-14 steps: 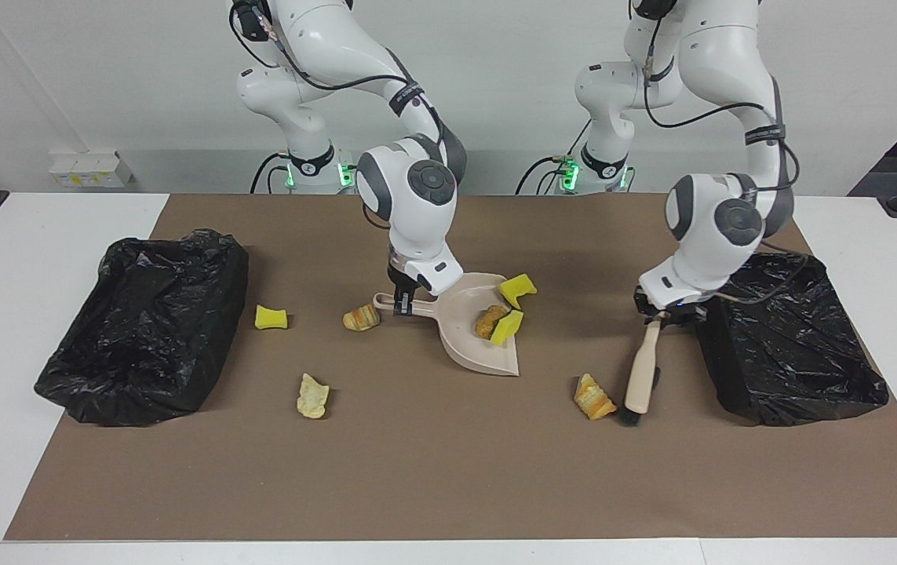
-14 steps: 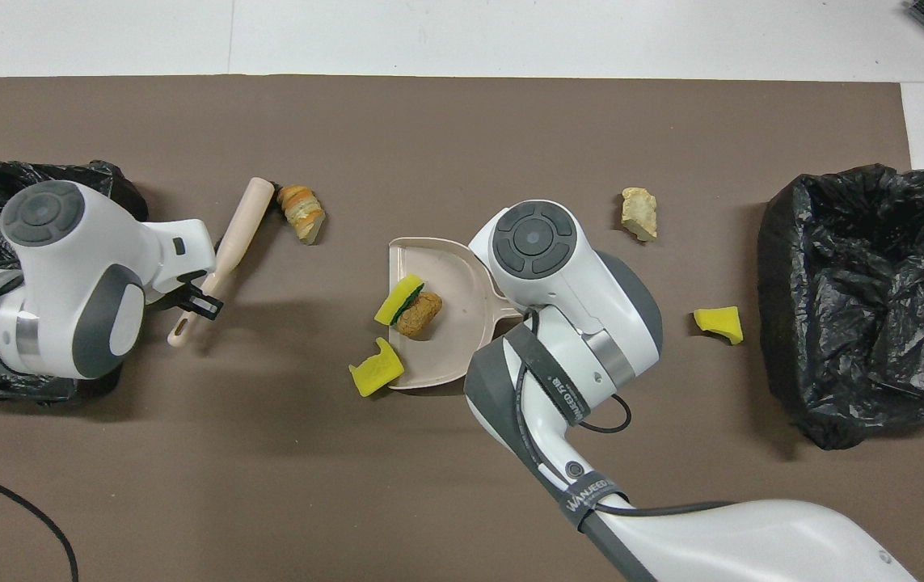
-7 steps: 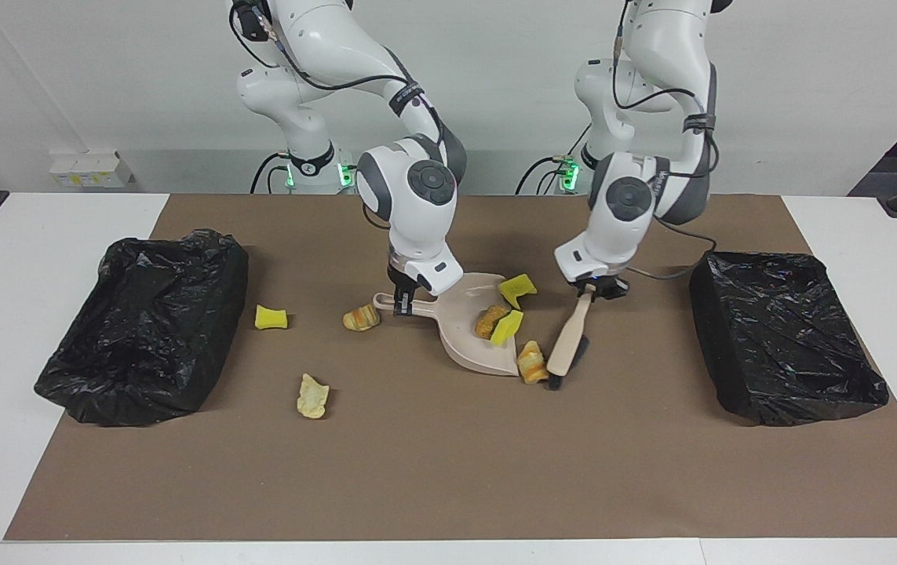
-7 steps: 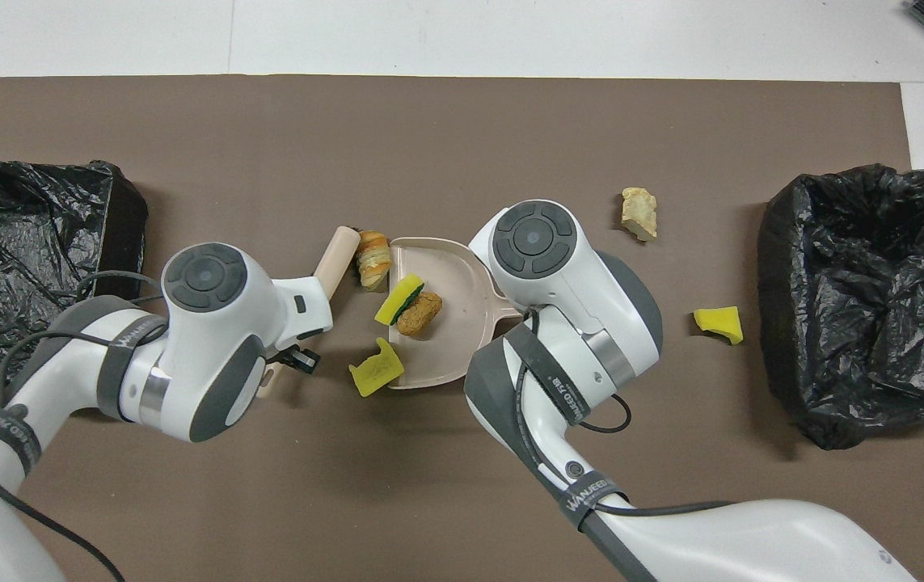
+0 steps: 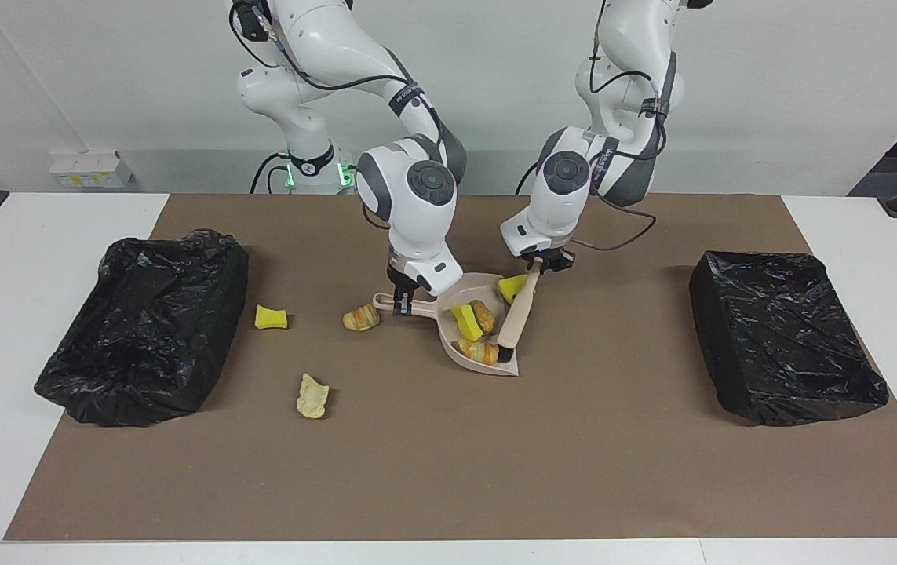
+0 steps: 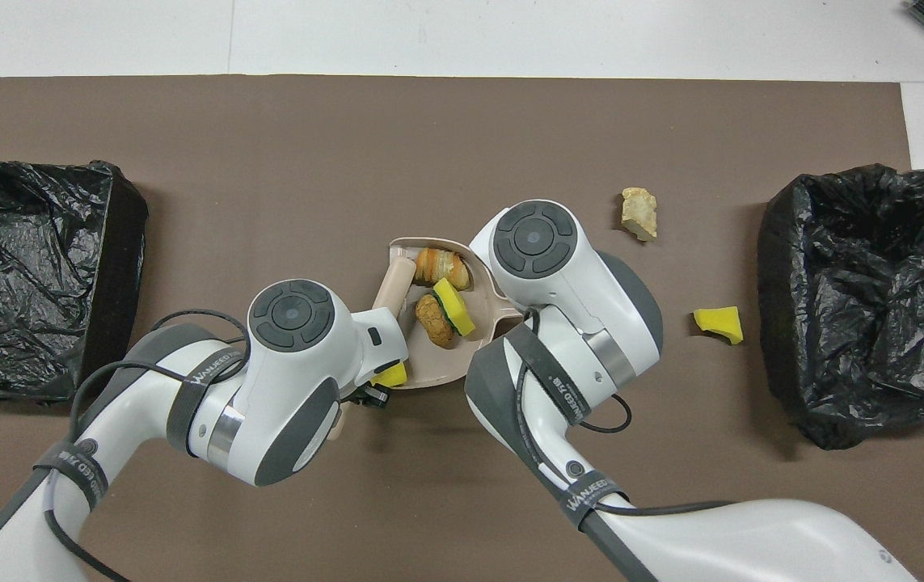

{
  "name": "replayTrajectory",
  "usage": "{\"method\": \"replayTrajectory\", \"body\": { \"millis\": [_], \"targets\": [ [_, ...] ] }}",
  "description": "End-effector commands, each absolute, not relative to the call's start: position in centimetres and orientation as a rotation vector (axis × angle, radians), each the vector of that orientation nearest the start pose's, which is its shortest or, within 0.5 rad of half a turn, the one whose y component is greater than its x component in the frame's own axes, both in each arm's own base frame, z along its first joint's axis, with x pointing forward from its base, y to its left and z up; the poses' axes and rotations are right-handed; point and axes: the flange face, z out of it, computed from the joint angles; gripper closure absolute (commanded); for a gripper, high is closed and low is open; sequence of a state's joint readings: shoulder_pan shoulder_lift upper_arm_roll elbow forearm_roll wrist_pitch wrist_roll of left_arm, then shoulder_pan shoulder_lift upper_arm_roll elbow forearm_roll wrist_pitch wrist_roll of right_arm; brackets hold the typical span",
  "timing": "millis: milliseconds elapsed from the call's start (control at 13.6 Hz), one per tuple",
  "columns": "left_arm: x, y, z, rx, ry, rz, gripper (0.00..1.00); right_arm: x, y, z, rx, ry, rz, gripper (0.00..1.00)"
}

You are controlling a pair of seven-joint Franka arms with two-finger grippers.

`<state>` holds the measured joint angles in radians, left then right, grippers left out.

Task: Sweep and dump trash in bin

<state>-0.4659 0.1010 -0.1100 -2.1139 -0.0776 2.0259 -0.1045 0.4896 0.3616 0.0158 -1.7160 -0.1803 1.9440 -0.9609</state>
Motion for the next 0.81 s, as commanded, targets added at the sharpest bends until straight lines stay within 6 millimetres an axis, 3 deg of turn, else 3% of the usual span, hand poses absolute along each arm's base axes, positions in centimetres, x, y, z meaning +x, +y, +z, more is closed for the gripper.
{"method": "replayTrajectory", "body": {
  "millis": [0,220,440,733],
  "targets": [
    [44.2,-29.3,37.8,-3.087,0.489,0.362,1.00,56.0,28.8,37.1,-2.299,-2.318,0.291,1.00],
    [44.5,-28.3,38.5,-3.091,0.275,0.381,1.00,56.1,28.8,37.1,-2.301,-2.316,0.291,1.00],
    [45.5,-25.6,39.3,-3.094,0.160,0.371,1.00,56.2,28.5,37.0,-2.303,-2.310,0.296,1.00],
    [45.4,-22.5,39.6,-3.067,0.045,0.448,1.00,56.6,28.2,37.4,-2.309,-2.305,0.282,1.00]
  ]
}}
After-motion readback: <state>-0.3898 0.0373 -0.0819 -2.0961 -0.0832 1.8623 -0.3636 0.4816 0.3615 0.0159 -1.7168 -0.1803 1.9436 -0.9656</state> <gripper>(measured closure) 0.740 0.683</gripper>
